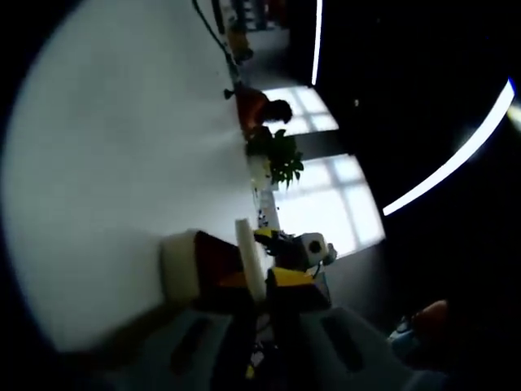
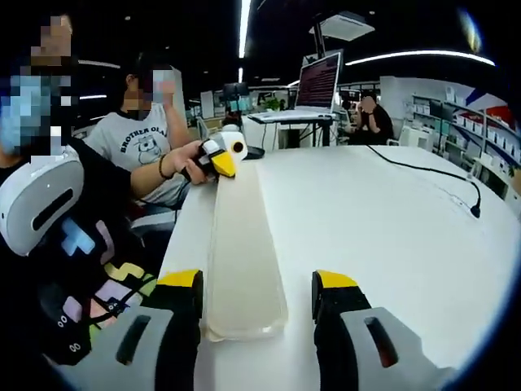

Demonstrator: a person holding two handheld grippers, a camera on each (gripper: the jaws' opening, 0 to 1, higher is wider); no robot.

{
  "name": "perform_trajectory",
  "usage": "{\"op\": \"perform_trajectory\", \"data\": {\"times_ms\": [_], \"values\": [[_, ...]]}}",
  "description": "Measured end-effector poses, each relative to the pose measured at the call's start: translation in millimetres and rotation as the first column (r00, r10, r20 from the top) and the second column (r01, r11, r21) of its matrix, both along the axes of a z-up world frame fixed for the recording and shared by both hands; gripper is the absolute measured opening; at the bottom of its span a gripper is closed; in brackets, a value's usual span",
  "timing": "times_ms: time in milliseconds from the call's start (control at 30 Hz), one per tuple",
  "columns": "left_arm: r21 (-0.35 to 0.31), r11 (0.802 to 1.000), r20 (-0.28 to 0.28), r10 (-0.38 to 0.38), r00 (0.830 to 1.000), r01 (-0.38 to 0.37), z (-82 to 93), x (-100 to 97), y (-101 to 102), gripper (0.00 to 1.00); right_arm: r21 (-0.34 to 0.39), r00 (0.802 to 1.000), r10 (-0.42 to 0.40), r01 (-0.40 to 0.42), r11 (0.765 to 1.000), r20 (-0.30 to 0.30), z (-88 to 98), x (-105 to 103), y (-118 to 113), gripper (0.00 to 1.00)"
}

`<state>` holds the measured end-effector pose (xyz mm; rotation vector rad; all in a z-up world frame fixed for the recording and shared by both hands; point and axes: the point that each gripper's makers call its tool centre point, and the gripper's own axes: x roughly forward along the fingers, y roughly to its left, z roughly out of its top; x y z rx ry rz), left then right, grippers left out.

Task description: Arrange the utensils inside the cutlery case until each visible utensil rests in its matching compartment.

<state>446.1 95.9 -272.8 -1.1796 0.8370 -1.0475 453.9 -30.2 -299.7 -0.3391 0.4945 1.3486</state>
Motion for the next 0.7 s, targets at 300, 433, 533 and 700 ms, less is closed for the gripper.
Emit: {"op": "perform_trajectory", "data": {"times_ms": [300,433,533,700], "values": [[0.009,1.0,0.029,0.009,1.0,-0.01,-0.4,1.8,2,0.04,-0.103,0.997,0.068,-0.071,0.992,-0.032,-9.1,-7,3,0.44],[0.051,0.999,0.07,0.009,0.998,-0.012,-0.2,1.4,3,0.06,-0.14,0.996,0.075,-0.08,0.987,-0.039,-10.2,-8,4,0.44],[0.12,0.993,0.155,0.001,0.988,-0.02,-1.3,1.3,5,0.08,-0.16,0.996,0.076,-0.083,0.984,-0.05,-11.0,-8,4,0.44],[0.202,0.978,0.241,0.006,0.971,-0.056,0.8,4.9,13,0.12,-0.193,0.995,0.066,-0.078,0.978,-0.068,-12.1,-8,3,0.43]]}}
